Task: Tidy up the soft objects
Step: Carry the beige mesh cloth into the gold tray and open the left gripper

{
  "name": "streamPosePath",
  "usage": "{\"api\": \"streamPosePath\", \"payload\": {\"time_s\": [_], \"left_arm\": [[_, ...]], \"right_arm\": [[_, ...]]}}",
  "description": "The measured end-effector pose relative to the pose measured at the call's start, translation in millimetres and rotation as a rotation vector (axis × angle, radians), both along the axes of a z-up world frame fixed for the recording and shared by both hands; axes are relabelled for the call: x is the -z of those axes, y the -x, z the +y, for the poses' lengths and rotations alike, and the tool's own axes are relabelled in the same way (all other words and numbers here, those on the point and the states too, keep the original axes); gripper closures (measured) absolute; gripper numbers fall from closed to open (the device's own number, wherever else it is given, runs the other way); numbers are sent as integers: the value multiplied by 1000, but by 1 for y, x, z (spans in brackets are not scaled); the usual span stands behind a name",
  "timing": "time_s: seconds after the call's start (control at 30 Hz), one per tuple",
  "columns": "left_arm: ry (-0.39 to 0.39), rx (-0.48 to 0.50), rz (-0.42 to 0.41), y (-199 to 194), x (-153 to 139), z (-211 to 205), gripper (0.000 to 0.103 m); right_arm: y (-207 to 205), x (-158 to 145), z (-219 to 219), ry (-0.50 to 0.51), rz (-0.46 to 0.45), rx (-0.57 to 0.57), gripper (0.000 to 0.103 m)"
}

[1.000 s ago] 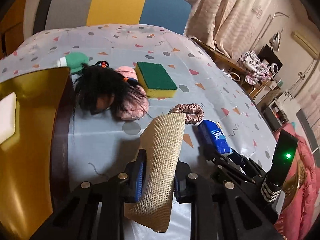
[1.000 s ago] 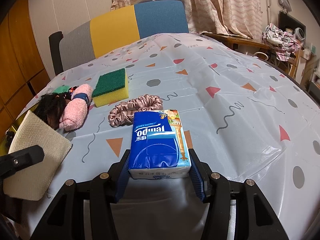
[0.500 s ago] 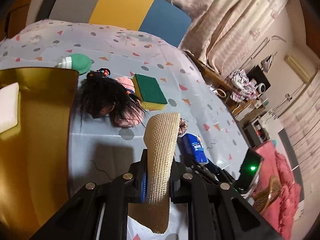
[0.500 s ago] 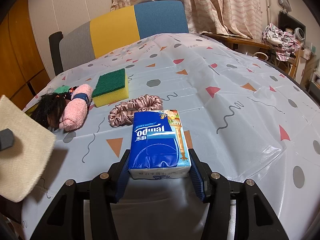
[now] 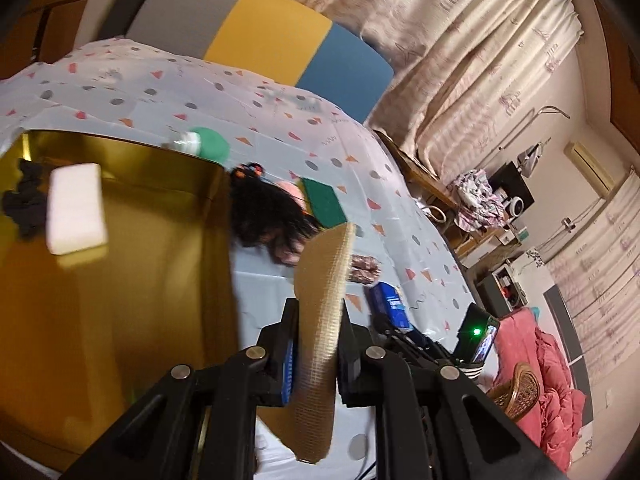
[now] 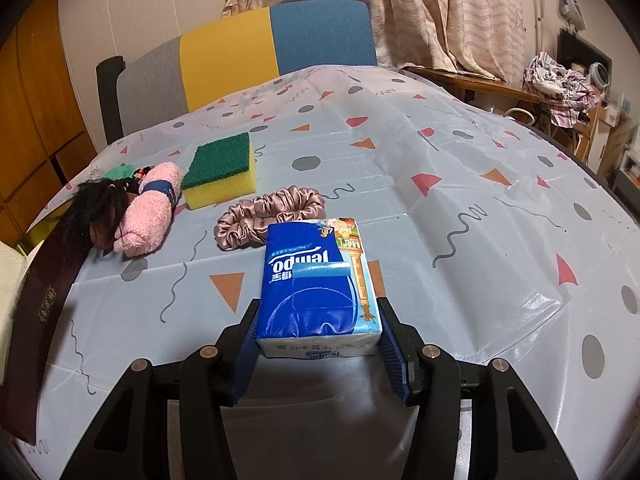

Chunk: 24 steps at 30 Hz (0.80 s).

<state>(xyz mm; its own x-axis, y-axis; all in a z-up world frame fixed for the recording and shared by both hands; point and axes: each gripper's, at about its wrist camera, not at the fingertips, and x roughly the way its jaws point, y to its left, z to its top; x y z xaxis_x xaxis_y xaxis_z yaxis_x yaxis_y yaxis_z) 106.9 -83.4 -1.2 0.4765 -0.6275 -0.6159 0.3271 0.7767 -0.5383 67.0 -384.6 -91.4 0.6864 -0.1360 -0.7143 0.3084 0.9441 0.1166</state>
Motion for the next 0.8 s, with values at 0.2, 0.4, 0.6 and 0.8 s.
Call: {"api": "streamPosePath", "payload": {"time_s": [0.2,0.4,0.6,0.8], "left_arm": [[5,-71,-20,-2,-7,50,88],[-9,-155,-16,-10,-2,95,88],[-70,-238,-8,-19,10,130,89],[-116,-327,11,-26,20,168,89]], "right_arm": [[-1,0,2,17,8,1,48],[-1,0,3,26,15,1,48],[-2,0,5,40,22,2,48],[-3,0,7,55,31,2,48]]}}
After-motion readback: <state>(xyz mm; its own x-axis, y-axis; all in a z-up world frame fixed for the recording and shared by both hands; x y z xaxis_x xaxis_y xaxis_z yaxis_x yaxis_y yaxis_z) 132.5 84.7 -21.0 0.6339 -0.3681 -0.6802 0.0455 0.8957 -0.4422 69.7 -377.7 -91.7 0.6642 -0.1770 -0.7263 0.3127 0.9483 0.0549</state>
